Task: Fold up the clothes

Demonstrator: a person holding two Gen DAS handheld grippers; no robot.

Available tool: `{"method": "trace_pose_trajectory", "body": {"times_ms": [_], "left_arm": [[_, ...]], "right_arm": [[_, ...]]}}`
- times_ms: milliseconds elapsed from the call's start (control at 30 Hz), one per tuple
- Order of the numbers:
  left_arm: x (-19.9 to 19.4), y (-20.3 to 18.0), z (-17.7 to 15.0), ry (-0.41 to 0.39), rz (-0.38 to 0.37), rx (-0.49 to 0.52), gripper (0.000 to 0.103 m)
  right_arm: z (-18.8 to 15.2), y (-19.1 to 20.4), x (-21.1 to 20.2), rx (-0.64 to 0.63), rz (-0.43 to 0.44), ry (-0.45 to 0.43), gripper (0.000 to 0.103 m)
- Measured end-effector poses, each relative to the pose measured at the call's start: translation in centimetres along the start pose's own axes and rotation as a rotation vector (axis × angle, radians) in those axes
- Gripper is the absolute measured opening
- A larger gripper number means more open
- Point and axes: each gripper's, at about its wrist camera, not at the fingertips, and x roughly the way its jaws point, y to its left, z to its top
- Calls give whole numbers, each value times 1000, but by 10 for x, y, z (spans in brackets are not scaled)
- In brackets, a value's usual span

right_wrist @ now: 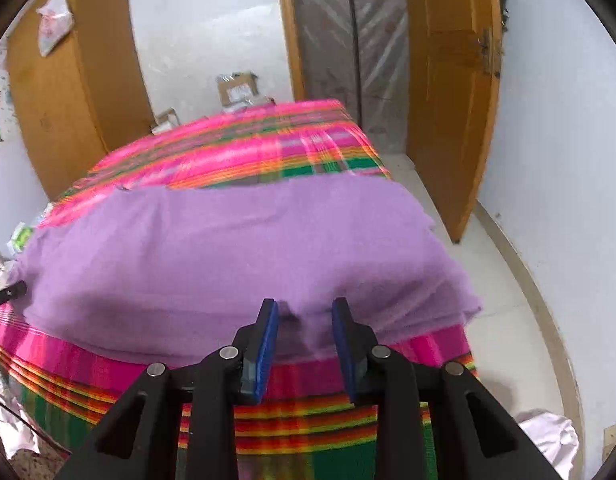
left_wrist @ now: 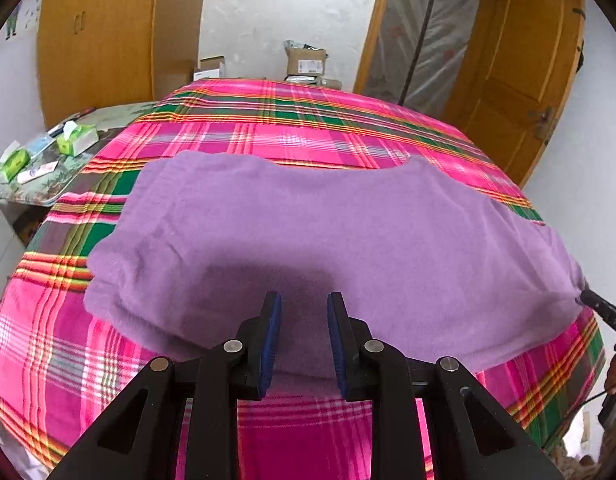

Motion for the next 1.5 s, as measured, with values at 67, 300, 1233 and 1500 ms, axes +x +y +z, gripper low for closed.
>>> {"method": "trace_pose_trajectory", "body": {"times_ms": [67,300,1233,1500], "left_arm": [[-3,2,-2,-2,5,-7,24],[-9,4,-8,-9,-7,-19,24],[-18,18,-20,-24,-4,-52,25],[-28,34,-20,-43,25,-78,25]], "right_arm": [[1,13,-4,-26,75,-19,28],[-6,55,15,-183,146,66,28],[-30,50,-16,-108,78,112,0],[-9,67,-23,-115,150,58,2]]}}
